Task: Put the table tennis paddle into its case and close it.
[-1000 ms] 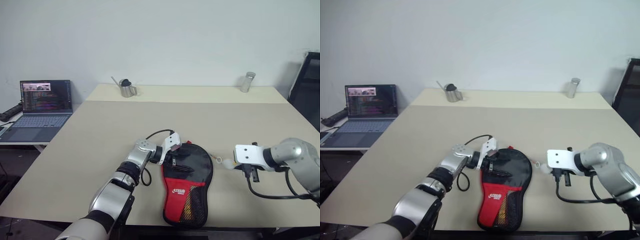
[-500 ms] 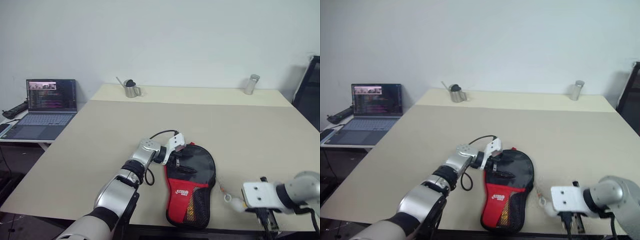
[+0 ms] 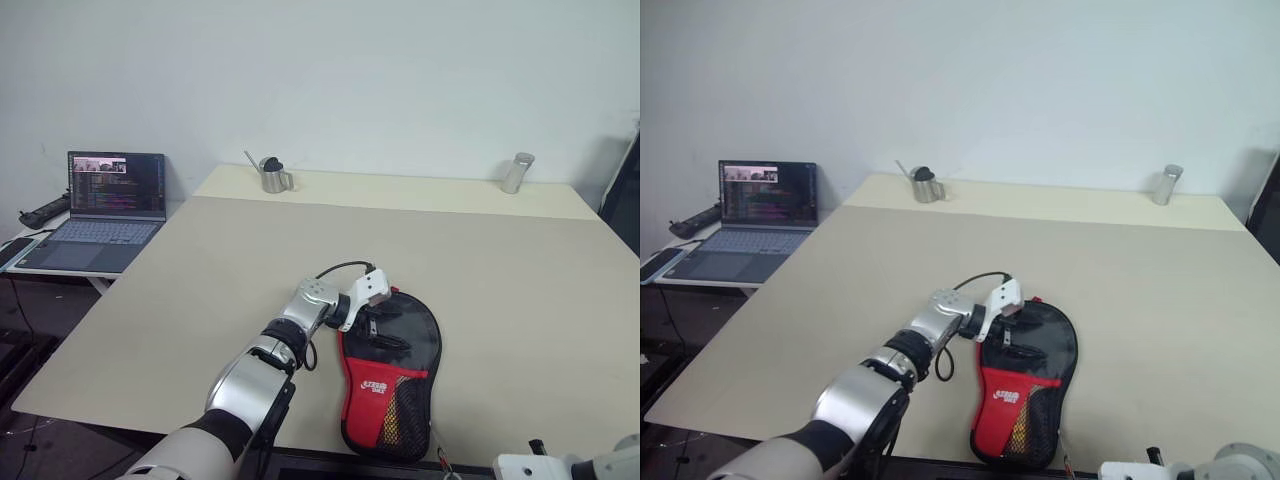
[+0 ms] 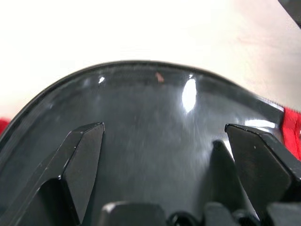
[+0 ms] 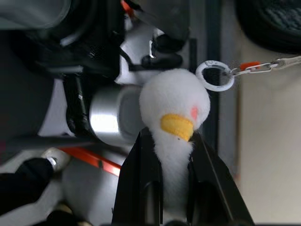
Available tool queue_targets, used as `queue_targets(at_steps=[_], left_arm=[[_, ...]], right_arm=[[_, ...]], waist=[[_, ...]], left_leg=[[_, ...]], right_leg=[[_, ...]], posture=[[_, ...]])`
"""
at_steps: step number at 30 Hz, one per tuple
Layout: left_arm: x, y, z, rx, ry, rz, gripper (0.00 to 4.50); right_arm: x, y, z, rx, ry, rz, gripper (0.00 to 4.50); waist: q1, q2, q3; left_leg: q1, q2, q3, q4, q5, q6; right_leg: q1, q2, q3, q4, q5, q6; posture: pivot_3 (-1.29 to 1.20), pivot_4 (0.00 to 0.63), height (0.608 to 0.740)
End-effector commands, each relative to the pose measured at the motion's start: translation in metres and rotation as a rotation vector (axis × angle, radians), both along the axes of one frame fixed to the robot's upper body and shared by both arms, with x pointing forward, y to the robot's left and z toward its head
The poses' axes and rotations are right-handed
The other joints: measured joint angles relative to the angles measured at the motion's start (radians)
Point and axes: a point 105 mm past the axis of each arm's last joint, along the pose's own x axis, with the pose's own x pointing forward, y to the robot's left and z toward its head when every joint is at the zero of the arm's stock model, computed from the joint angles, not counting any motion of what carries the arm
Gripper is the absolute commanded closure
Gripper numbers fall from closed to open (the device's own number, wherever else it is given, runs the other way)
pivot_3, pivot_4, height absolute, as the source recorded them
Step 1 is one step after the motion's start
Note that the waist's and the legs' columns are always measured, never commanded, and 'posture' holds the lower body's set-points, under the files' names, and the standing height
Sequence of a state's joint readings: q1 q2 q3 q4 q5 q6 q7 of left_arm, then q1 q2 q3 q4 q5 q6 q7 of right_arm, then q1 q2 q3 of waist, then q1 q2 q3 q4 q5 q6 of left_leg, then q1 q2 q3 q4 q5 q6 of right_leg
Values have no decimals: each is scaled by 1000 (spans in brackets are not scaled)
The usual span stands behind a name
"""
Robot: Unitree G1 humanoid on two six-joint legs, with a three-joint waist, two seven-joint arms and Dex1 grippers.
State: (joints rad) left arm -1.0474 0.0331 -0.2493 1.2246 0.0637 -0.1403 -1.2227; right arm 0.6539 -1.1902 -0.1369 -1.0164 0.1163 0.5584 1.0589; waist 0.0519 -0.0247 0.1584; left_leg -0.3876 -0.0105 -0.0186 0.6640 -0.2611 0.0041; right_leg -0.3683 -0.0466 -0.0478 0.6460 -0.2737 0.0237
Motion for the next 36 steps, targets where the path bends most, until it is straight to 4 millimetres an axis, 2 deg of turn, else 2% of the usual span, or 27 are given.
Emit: queue_targets(at_steps=[1,6,12,18,21,24,25,27,31,34,36], left_arm=[[-9,1,-22,67,60,0,0],[-8,-2,-21,60,50,7,0],[-5,7,-23,55,49,31,0],[-4,19,-26,42,68,57,0],[0,25,-25,33,62,80,0],[2,27,-21,8,54,95,0],[2,28,-19,0,52,94,0],[1,31,-17,-19,51,79,0],[-2,38,-2,-70,7,20,0],[-2,53,19,-128,-40,16,0],[-4,66,33,-158,-66,27,0]], right_arm=[[-7,9,5,44,-6,40,4331],[-16,17,4,93,12,50,4331],[-11,21,8,112,-15,49,4331],[-11,29,21,160,74,57,2344],[-1,29,26,148,47,48,1248],[14,36,42,213,11,15,195],[21,38,49,239,-3,-1,18],[42,40,62,308,-32,-61,18],[109,13,86,381,-175,-195,18],[143,0,92,443,-258,-266,18],[158,-9,89,454,-292,-287,18]], waist=[[-1,0,0],[-1,0,0],[-2,-1,0],[-10,0,0],[-17,-1,1],[-26,-1,1],[-29,-1,1],[-32,-1,1],[-40,-5,4],[-46,-5,6],[-47,-4,6]], left_leg=[[0,0,0,0,0,0],[0,0,0,0,0,0],[0,0,0,0,0,0],[0,1,1,-1,0,0],[0,2,1,-1,0,0],[0,2,1,-1,0,0],[0,2,1,-1,0,0],[1,2,1,-1,0,0],[2,3,2,-2,0,0],[-2,3,3,-3,0,0],[-6,3,3,-3,0,0]], right_leg=[[0,0,0,0,0,0],[0,0,0,0,0,0],[0,0,0,-1,0,0],[-1,0,0,-1,0,0],[-1,0,0,-1,0,0],[0,0,0,-1,0,0],[0,0,0,-1,0,0],[0,0,0,0,0,0],[-1,0,1,0,1,-1],[-5,0,3,0,2,-3],[-10,1,3,2,5,-7]], posture=[[0,150,740],[0,150,740],[0,150,740],[0,150,740],[0,150,740],[0,150,740],[0,150,740],[0,150,740],[0,150,740],[0,150,740],[0,150,740]])
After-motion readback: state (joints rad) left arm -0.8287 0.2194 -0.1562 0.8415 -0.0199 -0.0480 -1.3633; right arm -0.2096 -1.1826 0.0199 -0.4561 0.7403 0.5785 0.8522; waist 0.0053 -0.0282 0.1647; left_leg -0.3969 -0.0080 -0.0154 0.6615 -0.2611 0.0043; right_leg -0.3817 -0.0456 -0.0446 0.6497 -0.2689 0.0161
